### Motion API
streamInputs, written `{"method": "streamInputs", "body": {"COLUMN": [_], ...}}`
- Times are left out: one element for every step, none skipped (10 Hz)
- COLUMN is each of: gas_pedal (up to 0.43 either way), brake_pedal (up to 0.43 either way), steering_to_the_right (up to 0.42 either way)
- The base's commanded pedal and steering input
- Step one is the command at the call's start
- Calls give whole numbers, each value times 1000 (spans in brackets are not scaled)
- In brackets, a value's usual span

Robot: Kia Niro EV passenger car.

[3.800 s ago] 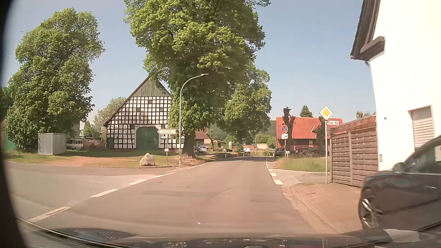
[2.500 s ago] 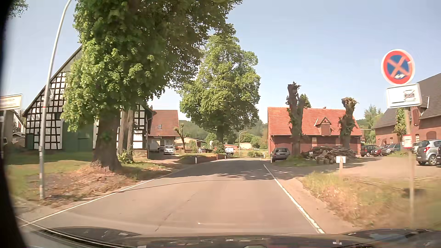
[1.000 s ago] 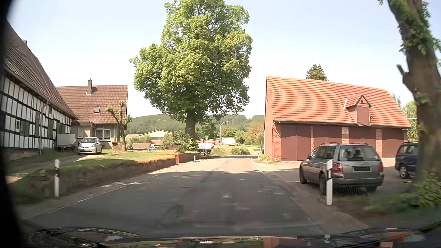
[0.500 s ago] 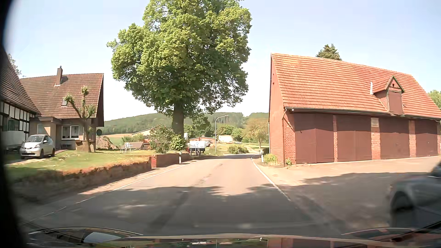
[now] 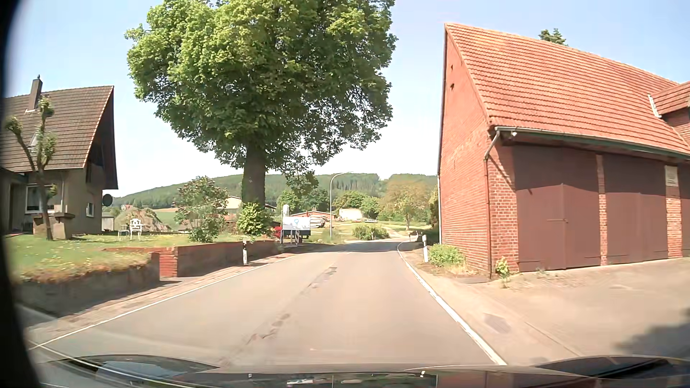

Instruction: Follow the waypoints while adhering to traffic rules and regulations

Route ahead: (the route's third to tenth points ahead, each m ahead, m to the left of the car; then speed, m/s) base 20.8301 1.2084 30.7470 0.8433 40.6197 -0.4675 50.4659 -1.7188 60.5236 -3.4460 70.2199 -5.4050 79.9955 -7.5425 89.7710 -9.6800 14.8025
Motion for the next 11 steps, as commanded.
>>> {"method": "streamInputs", "body": {"gas_pedal": [248,248,248,260,260,260,260,260,260,260,260], "brake_pedal": [0,0,0,0,0,0,0,0,0,0,0], "steering_to_the_right": [1,1,2,2,2,3,5,7,9,10,11]}}
